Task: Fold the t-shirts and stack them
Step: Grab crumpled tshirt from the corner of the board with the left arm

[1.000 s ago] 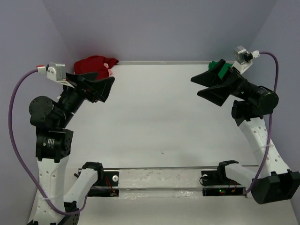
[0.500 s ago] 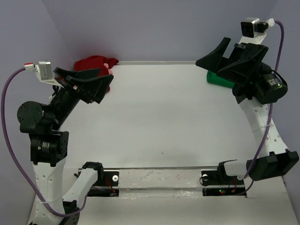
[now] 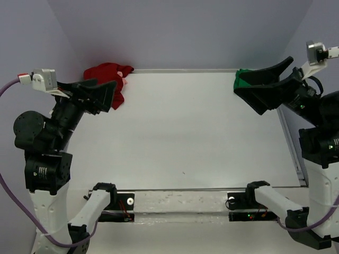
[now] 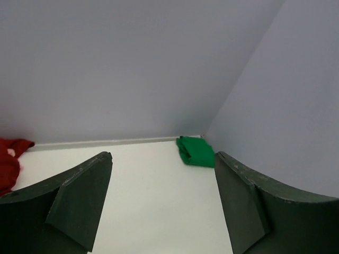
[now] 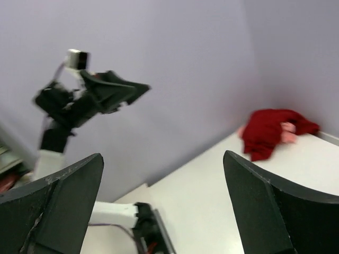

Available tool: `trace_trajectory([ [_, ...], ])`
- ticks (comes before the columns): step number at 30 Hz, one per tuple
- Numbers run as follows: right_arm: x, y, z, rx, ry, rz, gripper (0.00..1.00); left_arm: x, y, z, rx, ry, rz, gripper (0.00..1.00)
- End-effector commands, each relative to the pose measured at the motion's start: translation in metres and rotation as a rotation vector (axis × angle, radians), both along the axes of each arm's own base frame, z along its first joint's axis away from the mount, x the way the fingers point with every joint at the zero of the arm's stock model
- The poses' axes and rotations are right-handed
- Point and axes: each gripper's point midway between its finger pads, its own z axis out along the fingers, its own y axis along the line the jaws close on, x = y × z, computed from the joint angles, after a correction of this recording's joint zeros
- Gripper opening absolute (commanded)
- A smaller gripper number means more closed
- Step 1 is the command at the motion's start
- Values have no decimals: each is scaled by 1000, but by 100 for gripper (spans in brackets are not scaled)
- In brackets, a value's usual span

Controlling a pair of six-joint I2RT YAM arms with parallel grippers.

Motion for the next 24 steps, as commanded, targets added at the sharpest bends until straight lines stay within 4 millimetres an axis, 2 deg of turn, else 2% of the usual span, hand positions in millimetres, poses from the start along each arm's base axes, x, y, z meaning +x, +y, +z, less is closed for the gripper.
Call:
trace_trajectory([
  [1, 76, -31, -130, -299, 263, -352, 100, 40, 16, -46, 65, 158, 123, 87],
  [2, 83, -46, -137, -336, 247, -456, 100, 45, 18, -56, 84, 182, 133, 88],
  [3, 84, -50, -152, -375, 272, -470, 100, 50, 22, -61, 86, 199, 164, 87],
  [4, 92, -63, -159, -420, 261, -552, 100, 52, 24, -64, 91, 205, 173, 87],
  [5, 95, -68, -166, -435, 271, -582, 100, 54, 25, -67, 92, 213, 183, 85],
  [6, 90, -68, -161, -432, 226, -602, 100, 57, 26, -72, 93, 222, 188, 83],
  [7, 87, -64, -176, -425, 218, -577, 100, 60, 26, -76, 98, 222, 194, 77],
  [8, 79, -61, -172, -408, 182, -557, 100, 63, 27, -81, 97, 231, 202, 76],
  [9, 80, -58, -173, -394, 182, -543, 100, 63, 29, -81, 99, 224, 214, 75],
  [11, 74, -44, -181, -395, 213, -447, 100, 66, 32, -88, 110, 234, 235, 75],
  [12, 76, -36, -192, -422, 252, -397, 100, 67, 34, -89, 114, 236, 249, 75],
  [13, 75, -35, -190, -422, 242, -389, 100, 67, 35, -91, 114, 241, 257, 75],
  [14, 78, -35, -196, -437, 251, -388, 100, 68, 33, -94, 120, 244, 248, 77],
  [17, 79, -45, -197, -457, 205, -458, 100, 69, 32, -98, 118, 250, 244, 76],
  [18, 73, -45, -194, -473, 158, -465, 100, 67, 31, -99, 123, 248, 238, 76],
  [19, 74, -48, -200, -484, 171, -480, 99, 68, 30, -102, 127, 254, 237, 76],
  [20, 74, -49, -203, -498, 173, -489, 93, 67, 31, -103, 131, 254, 236, 76],
  [21, 78, -57, -208, -516, 184, -543, 93, 67, 29, -106, 143, 253, 232, 76],
  [22, 79, -59, -211, -528, 185, -560, 93, 66, 30, -106, 145, 252, 238, 76],
  [24, 81, -69, -217, -551, 209, -618, 99, 68, 41, -110, 160, 258, 299, 77],
])
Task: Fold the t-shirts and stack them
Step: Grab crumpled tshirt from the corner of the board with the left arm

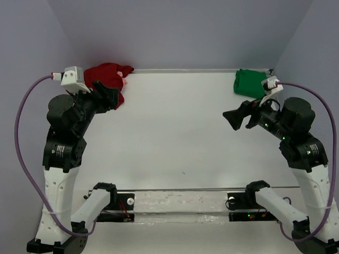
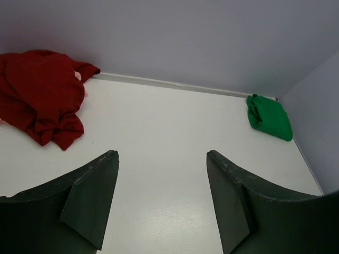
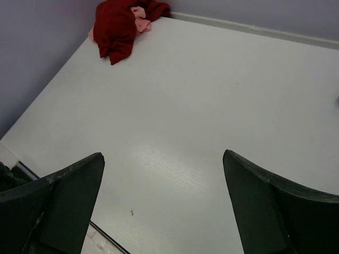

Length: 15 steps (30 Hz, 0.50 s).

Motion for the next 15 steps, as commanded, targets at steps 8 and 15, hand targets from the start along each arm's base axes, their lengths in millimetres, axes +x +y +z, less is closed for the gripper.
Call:
trace_trajectory([
  [8, 18, -24, 15, -87, -66, -156, 95, 23, 28, -29, 122, 41, 174, 78],
  [15, 15, -4, -18, -54, -11, -67, 97, 15, 30, -41, 123, 13, 185, 90],
])
